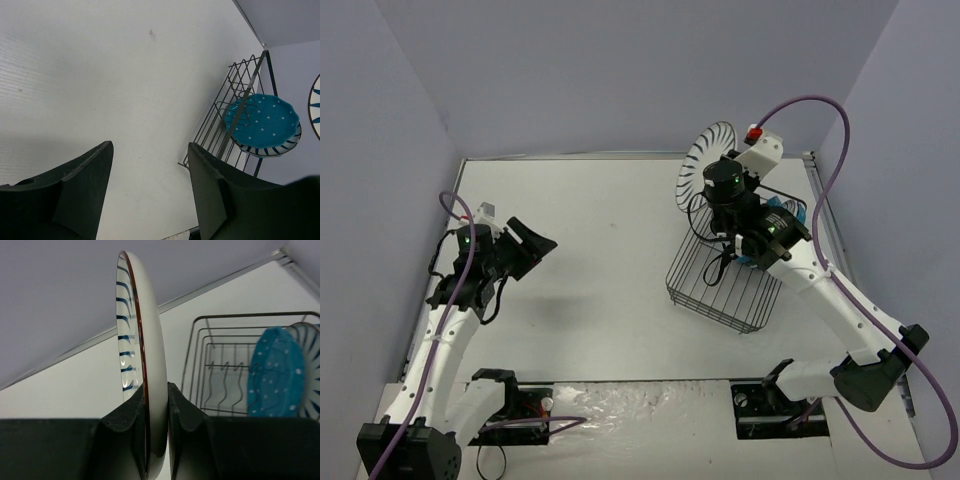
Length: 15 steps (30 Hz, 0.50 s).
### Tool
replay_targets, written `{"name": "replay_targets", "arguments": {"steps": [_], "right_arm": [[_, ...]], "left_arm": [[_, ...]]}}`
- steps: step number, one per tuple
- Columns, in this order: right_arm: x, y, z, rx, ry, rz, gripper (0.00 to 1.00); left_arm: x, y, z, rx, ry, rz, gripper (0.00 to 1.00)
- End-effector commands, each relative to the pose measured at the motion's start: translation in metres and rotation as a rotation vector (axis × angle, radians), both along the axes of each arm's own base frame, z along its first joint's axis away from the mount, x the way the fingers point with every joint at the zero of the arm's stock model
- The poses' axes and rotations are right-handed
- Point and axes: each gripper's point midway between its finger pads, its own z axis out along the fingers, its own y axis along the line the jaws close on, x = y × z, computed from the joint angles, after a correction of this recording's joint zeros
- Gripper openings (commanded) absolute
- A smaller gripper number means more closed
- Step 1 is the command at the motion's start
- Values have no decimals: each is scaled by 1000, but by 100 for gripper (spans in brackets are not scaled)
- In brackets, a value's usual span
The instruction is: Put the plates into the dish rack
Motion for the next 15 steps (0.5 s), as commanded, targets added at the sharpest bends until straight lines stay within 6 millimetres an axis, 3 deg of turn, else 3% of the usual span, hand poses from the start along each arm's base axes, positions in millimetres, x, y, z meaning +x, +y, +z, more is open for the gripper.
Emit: {"name": "replay_targets", "arguments": {"steps": [1, 5, 15], "right_arm": [[-12, -66, 48, 1, -153, -319, 0], [-11, -77, 36, -54, -126, -387, 0], [5, -118, -18, -113, -37, -526, 0]], "left_arm": [[16, 0, 21, 8, -98, -16, 57], [19, -2, 15, -4, -88, -20, 57], [22, -4, 8, -11, -73, -37, 57]]}}
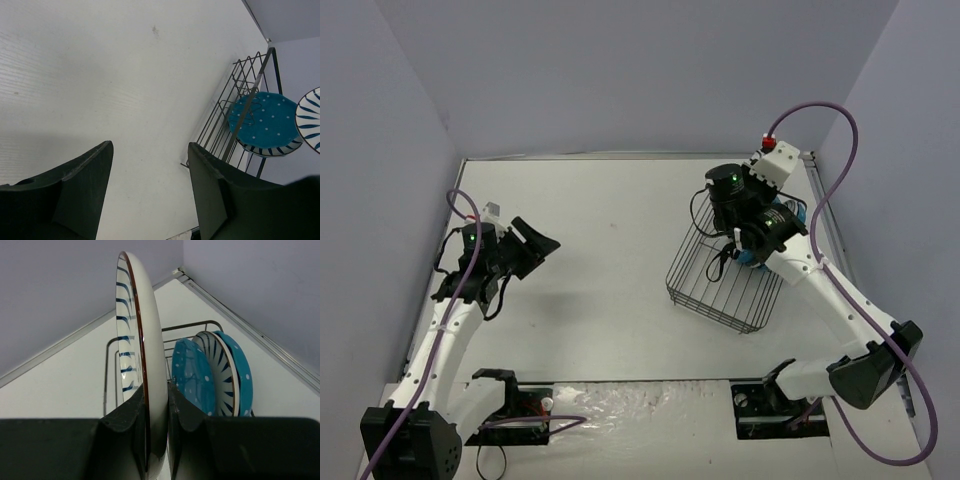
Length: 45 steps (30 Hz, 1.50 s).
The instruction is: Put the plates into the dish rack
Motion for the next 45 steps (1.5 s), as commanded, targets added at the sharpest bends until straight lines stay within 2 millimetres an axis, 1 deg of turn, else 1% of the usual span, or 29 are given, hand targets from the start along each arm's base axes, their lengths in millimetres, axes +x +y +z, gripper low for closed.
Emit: {"name": "replay_targets", "arguments": {"steps": [1, 6, 13, 18, 29, 35, 45], "right_arm": [[10, -30, 14, 54, -136, -164, 0], [17, -36, -4, 41, -101, -189, 0], [27, -37, -25, 23, -50, -196, 0], [30, -36, -37, 12, -21, -191, 0], [28, -37, -52, -5, 15, -187, 0], [32, -35, -66, -6, 42, -178, 0], [41, -31, -82, 0, 65, -161, 0]], "left_arm": [[13, 0, 22, -7, -92, -17, 57], [15, -2, 17, -16, -84, -21, 57], [15, -2, 14, -17, -78, -24, 57], [16, -2, 13, -17, -74, -22, 57], [18, -3, 9, -22, -65, -25, 57], [18, -3, 9, -20, -63, -26, 57], [17, -2, 4, -22, -53, -27, 57]]}}
